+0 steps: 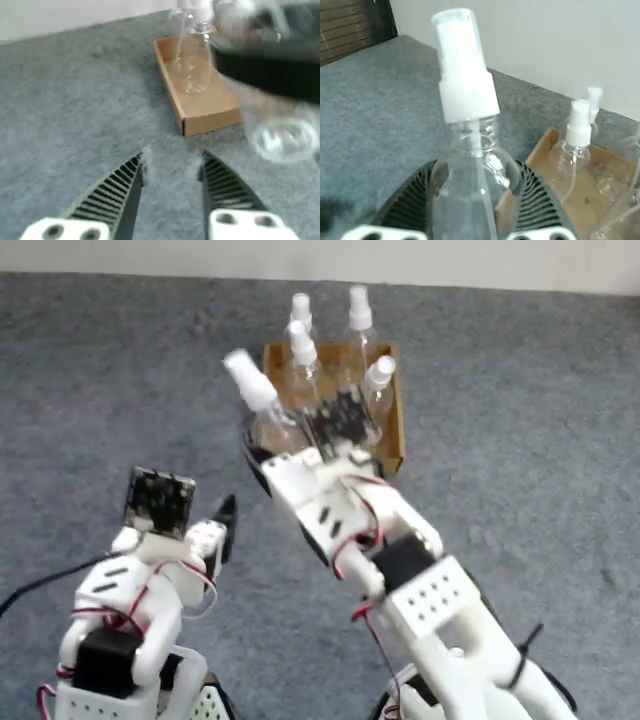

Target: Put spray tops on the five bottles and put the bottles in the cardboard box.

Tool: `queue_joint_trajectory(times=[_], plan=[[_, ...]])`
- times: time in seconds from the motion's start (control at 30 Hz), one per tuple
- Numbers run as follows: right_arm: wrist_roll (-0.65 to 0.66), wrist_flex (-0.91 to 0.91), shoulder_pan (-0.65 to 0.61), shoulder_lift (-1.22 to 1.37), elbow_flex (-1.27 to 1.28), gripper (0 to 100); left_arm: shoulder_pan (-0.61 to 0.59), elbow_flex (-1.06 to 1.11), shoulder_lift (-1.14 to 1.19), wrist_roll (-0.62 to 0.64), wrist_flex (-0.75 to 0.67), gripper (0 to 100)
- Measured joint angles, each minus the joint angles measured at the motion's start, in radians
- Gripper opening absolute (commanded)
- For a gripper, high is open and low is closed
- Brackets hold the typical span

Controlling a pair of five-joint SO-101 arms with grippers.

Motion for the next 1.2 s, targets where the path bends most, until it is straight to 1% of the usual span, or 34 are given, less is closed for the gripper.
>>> queue_joint_trajectory(times=[0.07,0.13,0.23,0.43,0.5,0.6,0.7,0.8,0.9,1.03,1.13,1.2], plan=[[0.0,0.061,-0.025,0.08,-0.101,0.3,0.017,0.044,-0.038,0.0,-0.018,28],[0.003,0.107,-0.058,0.15,-0.186,0.3,0.015,0.06,-0.057,-0.002,-0.046,28],[0.003,0.118,-0.075,0.227,-0.284,0.3,0.017,0.055,-0.08,-0.002,-0.054,28],[0.003,0.118,-0.097,0.255,-0.318,0.3,0.017,0.041,-0.063,-0.003,-0.086,28],[0.003,0.121,-0.098,0.255,-0.319,0.3,0.017,0.041,-0.023,-0.003,-0.107,28],[0.003,0.164,-0.098,0.244,-0.319,0.3,0.017,0.041,0.083,-0.003,-0.198,28],[0.002,0.229,-0.098,0.181,-0.321,0.3,-0.035,0.04,0.219,-0.002,-0.292,28],[0.0,0.255,-0.097,0.086,-0.293,0.3,-0.077,0.04,0.339,-0.002,-0.344,28],[0.002,0.256,-0.055,0.005,-0.213,0.3,-0.089,0.041,0.365,-0.003,-0.356,28],[0.002,0.255,0.023,-0.021,-0.133,0.3,-0.095,0.041,0.356,-0.003,-0.359,28],[0.049,0.213,0.078,-0.021,-0.124,0.3,-0.1,0.048,0.322,-0.003,-0.359,27],[0.072,0.164,0.124,-0.011,-0.124,0.3,-0.103,0.081,0.29,-0.003,-0.359,24]])
